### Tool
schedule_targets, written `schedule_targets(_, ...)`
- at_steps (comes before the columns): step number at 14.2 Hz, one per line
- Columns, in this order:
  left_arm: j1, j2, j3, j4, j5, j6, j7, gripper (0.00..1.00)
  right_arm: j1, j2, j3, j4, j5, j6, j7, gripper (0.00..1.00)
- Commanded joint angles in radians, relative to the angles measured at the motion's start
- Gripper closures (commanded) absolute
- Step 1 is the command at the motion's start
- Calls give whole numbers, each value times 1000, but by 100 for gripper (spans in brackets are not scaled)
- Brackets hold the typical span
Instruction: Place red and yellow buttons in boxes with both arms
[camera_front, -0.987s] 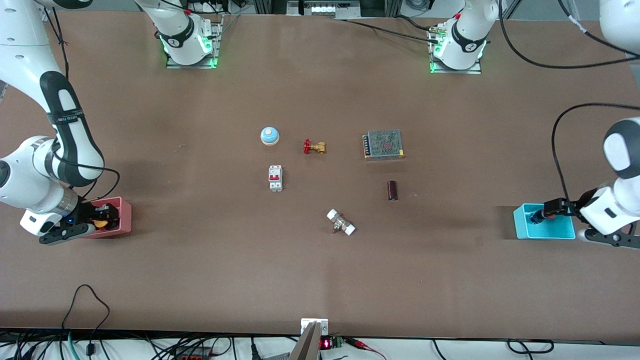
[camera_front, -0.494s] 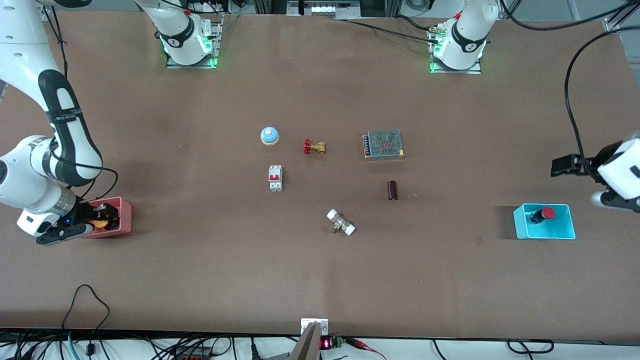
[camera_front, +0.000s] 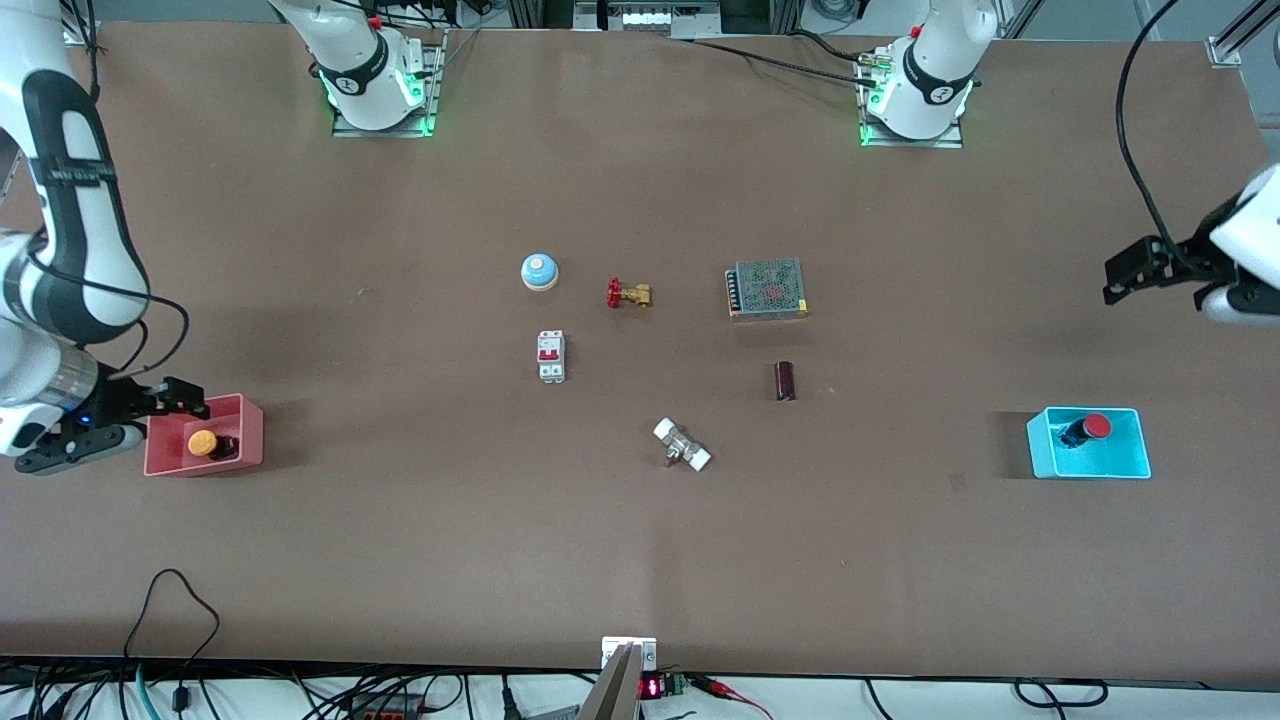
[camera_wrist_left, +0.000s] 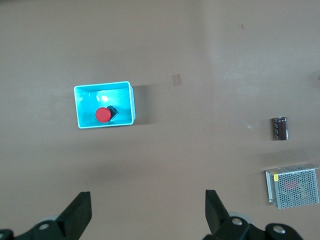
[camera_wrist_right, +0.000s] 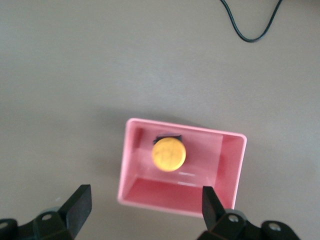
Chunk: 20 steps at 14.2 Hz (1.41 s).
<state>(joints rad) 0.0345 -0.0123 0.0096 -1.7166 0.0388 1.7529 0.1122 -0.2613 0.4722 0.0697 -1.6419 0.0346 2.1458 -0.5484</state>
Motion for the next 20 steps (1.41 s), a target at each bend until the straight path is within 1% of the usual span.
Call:
schedule_targets(1, -12, -60, 4, -58, -7, 10, -19, 0, 17, -156, 28, -22, 5, -156, 57, 0)
schedule_targets(3, -10, -34, -17, -5, -2, -64, -25, 0, 75, -237, 35, -15, -13, -261, 227, 0)
schedule_targets(4, -8, -28, -19, 2, 0, -66, -23, 0, 105, -274, 38, 2, -48, -314, 349, 0)
schedule_targets(5, -10, -26, -19, 3, 1, -63, -23, 0, 112, -305, 70, 13, -80, -340, 460, 0)
schedule_targets(6, -10, -26, -22, 5, 1, -61, -19, 0, 114, -335, 122, 16, -125, -354, 517, 0)
schedule_targets(7, -10, -23, -22, 6, 1, -61, -11, 0, 114, -351, 157, 16, -163, -356, 530, 0)
schedule_targets(8, -10, -23, -20, 6, 3, -62, -11, 0, 119, -366, 168, 17, -176, -357, 528, 0)
schedule_targets(10, -8, -21, -22, 6, 1, -62, -12, 0, 151, -392, 164, 20, -162, -377, 527, 0)
schedule_targets(12, -12, -21, -23, 6, 1, -61, -14, 0, 198, -394, 122, 51, -157, -458, 527, 0)
schedule_targets(13, -12, -20, -23, 8, 1, -59, -14, 0, 229, -392, 81, 68, -128, -493, 527, 0)
schedule_targets(14, -12, -17, -25, 8, 1, -59, -13, 0, 255, -391, 27, 79, -98, -504, 525, 0)
schedule_targets(15, -13, -17, -25, 8, 1, -59, -13, 0, 313, -391, -40, 80, -88, -506, 525, 0)
schedule_targets(17, -12, -17, -49, 9, 1, -59, -14, 0, 445, -391, -161, 89, -87, -506, 525, 0)
schedule_targets(18, -12, -18, -53, 18, 1, -65, -14, 0, 450, -389, -172, 99, -85, -504, 525, 0)
schedule_targets(20, -12, -17, -65, 25, 1, -67, -20, 0, 435, -389, -168, 99, -85, -504, 524, 0)
